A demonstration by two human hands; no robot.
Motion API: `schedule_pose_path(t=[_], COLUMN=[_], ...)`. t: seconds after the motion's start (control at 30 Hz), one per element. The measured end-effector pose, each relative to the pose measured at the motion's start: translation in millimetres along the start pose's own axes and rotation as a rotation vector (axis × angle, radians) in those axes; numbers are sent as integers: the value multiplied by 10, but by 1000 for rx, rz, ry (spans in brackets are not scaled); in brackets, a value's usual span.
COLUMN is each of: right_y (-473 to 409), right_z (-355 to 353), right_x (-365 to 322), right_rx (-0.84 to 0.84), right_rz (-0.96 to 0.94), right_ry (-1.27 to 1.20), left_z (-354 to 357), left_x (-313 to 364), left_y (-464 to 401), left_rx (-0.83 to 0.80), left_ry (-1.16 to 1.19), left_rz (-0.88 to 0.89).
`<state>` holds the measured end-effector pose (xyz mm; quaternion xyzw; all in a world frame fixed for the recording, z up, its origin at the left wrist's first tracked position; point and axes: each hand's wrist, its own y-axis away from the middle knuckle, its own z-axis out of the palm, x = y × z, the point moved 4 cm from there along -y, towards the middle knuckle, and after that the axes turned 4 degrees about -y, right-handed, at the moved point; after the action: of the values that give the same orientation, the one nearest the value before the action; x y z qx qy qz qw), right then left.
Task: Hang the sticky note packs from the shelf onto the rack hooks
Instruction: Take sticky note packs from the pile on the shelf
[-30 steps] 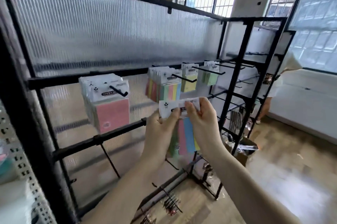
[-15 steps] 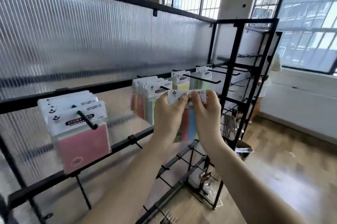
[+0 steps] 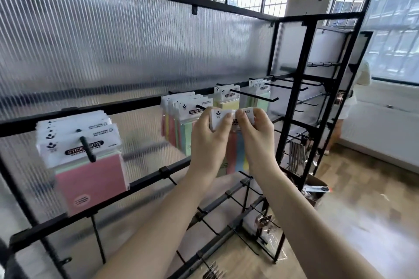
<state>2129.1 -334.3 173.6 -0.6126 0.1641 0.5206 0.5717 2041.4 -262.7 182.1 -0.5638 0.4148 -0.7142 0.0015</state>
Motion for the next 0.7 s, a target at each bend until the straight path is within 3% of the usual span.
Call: schedule_pose_path(t=[0.23, 0.7], right_y=[-82, -242], right_z=[-11, 34], right_x=[2, 206], right_rx=[-132, -327], right_rz=[-63, -71], right_ry=[-72, -167], left_z=[20, 45], left_x=[48, -105], left_y=[-1, 11], left_rx=[67, 166], left_ry=[-143, -214], left_rz=[58, -52])
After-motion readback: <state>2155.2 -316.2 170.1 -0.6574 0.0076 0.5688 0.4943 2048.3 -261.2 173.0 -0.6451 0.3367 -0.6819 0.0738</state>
